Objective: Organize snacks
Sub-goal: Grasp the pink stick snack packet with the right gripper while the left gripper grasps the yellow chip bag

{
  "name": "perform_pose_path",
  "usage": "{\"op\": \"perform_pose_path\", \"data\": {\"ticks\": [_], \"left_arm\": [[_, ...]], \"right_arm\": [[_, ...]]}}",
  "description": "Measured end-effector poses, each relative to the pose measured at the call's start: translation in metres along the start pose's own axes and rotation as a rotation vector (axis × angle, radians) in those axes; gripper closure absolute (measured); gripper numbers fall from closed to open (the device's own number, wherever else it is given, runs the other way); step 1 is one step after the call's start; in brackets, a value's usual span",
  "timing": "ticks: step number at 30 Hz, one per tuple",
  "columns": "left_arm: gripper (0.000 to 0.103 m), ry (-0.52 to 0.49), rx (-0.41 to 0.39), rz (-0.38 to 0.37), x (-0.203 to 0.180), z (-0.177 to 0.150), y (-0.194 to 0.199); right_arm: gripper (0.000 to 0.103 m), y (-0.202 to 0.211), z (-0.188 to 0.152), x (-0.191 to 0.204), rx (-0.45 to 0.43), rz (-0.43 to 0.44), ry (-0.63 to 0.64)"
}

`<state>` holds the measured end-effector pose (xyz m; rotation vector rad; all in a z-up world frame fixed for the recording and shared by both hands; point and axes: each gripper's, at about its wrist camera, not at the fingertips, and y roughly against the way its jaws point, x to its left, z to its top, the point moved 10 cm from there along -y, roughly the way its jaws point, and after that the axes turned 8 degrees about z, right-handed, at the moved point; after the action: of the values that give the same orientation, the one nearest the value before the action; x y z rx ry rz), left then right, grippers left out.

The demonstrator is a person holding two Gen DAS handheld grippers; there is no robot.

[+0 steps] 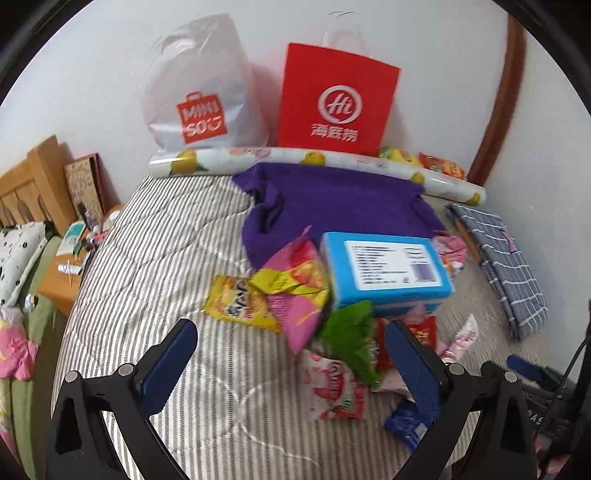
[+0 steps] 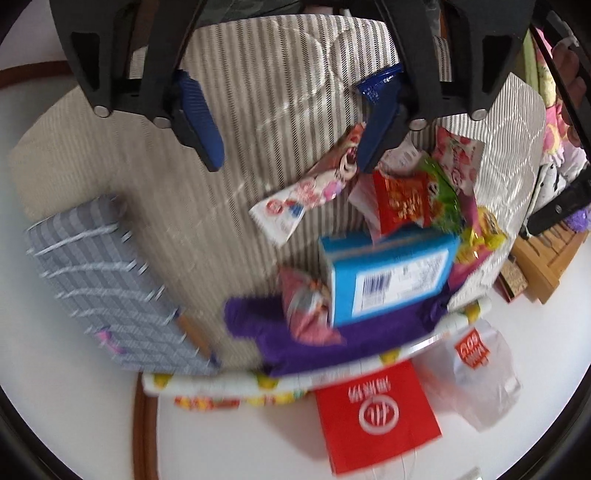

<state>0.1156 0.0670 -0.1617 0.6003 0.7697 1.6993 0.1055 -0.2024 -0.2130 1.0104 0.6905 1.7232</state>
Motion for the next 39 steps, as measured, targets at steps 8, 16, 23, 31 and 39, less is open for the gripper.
{"op": "perform_pose_path", "data": {"ticks": [8, 16, 23, 31, 39], "left_arm": [[0.001, 0.057, 0.034, 0.017, 0.029, -0.001, -0.026], [0.001, 0.091, 0.066, 0.003, 0.038, -0.005, -0.048], [0.001, 0.093, 0.071, 0.007, 0.045, -0.005, -0.055], [0.001, 0.105, 0.076, 0.006, 0.054, -0.005, -0.06], [0.001, 0.089, 0.063, -0.02, 0.057, -0.003, -0.059]], "right_arm": [[0.039, -0.042, -0.008, 0.007, 0.054, 0.08, -0.068], [0.051, -0.068, -0.006, 0.013, 0.073, 0.094, -0.092], [0.084, -0.065, 0.007, 0.004, 0.052, 0.074, -0.022], [0.069, -0.061, 0.02, -0.032, 0.055, -0.032, 0.005], [0.063, -0.074, 0.029, -0.041, 0.019, -0.088, -0.005]]}}
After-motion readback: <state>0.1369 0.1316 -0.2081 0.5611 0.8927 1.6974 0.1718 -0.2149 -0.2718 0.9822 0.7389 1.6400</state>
